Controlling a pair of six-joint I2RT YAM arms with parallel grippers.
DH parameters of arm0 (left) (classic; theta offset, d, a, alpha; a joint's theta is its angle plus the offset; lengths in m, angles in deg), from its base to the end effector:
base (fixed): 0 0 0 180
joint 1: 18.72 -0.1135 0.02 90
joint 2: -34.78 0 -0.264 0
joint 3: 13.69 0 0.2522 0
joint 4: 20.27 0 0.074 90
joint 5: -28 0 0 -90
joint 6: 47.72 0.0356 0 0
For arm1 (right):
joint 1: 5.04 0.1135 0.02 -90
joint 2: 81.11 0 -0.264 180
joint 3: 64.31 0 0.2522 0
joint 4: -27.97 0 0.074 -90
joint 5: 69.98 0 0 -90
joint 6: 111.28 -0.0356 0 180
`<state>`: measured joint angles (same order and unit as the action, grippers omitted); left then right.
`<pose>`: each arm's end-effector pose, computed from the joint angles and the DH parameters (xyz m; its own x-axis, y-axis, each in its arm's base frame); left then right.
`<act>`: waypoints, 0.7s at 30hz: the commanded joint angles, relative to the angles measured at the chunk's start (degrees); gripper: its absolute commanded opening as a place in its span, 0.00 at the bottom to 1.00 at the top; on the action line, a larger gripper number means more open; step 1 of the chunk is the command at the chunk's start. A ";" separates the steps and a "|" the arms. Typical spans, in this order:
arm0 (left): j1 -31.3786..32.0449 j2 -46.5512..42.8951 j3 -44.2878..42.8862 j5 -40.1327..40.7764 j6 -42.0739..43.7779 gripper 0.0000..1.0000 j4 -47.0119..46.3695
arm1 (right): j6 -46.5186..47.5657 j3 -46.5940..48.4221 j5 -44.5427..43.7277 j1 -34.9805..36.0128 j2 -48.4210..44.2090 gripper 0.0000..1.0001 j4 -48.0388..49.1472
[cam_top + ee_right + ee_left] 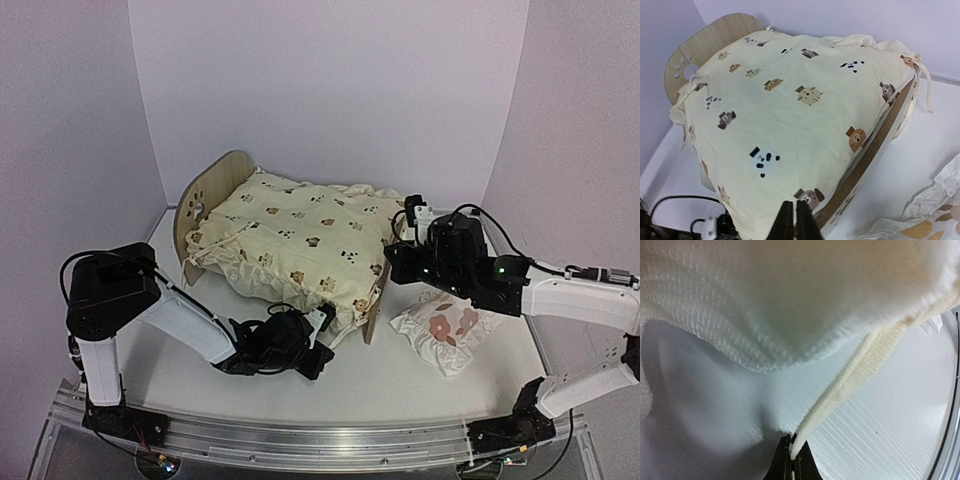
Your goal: Set up the pet bed
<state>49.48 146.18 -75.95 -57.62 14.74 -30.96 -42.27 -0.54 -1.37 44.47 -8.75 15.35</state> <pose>0.1388 -0.3398 0.1005 -0.6225 0.3151 -0.7164 0.6944 0.6445 -0.3200 0.1977 0.2116 0.2887 -0.3939 0.0523 -0.9177 -0.3709 0.9045 0.2107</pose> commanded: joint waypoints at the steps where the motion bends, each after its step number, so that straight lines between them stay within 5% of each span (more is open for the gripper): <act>1: -0.13 0.30 0.24 -0.83 -0.87 0.00 4.75 | -0.56 2.26 -0.57 -0.12 1.75 0.00 3.53; 8: -0.10 -1.13 0.79 -0.64 -0.69 0.00 4.77 | -0.49 2.37 2.40 -0.20 0.51 0.03 1.29; 13: -0.09 -1.46 0.71 -0.55 -0.58 0.00 4.85 | -3.90 6.46 5.99 -0.20 2.38 0.49 -12.92; 21: 0.08 -5.98 3.79 -0.09 0.17 0.00 0.70 | -9.04 5.73 12.88 -0.12 4.62 0.51 -18.41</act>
<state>49.47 145.18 -75.04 -57.76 14.71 -30.53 -48.06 4.21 6.64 44.44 -5.24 1.43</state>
